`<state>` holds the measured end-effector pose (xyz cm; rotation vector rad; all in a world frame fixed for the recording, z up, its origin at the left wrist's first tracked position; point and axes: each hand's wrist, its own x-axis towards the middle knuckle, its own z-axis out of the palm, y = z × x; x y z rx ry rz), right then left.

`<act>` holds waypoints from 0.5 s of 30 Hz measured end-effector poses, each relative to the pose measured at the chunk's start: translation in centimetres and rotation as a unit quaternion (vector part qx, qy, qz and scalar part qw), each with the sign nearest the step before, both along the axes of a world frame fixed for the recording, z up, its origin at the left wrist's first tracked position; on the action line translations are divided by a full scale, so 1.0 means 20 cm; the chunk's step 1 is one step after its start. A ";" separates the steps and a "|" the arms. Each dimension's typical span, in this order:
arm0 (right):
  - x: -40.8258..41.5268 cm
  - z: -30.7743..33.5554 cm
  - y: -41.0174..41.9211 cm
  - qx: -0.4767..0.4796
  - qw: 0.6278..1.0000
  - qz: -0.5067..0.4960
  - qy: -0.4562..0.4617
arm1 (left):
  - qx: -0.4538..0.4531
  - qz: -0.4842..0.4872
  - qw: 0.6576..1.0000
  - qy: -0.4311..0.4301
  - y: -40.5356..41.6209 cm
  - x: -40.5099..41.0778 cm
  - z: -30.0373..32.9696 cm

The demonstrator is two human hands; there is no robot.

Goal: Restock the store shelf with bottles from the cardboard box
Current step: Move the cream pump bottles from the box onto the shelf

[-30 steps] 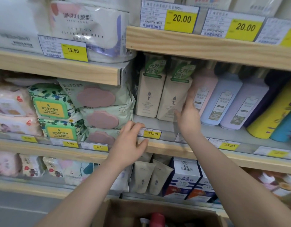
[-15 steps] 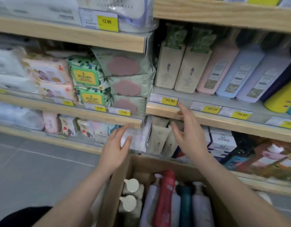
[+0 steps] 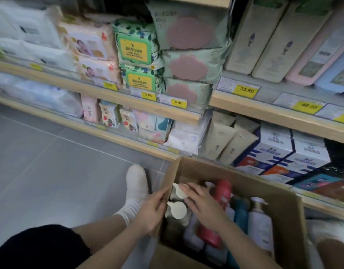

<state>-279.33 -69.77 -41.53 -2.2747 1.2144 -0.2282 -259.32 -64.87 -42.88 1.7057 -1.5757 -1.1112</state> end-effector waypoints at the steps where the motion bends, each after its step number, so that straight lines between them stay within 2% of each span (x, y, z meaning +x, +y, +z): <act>1: 0.00 -0.02 0.00 0.000 1.000 -0.006 0.012 | 0.004 0.001 1.000 0.004 -0.01 0.01 -0.01; 4: 0.00 -0.03 -0.04 0.014 0.999 -0.043 0.018 | 0.020 0.001 1.000 0.002 -0.02 0.04 -0.03; 8: 0.05 -0.02 -0.13 0.065 0.994 -0.083 -0.040 | 0.028 -0.004 1.000 -0.010 -0.02 0.05 -0.05; 11: 0.08 -0.02 -0.18 0.073 0.987 -0.103 -0.098 | 0.046 -0.003 0.999 0.016 -0.03 0.05 -0.03; 15: 0.05 0.00 -0.19 0.053 0.985 -0.122 -0.108 | 0.094 -0.008 0.994 0.053 -0.10 0.07 0.02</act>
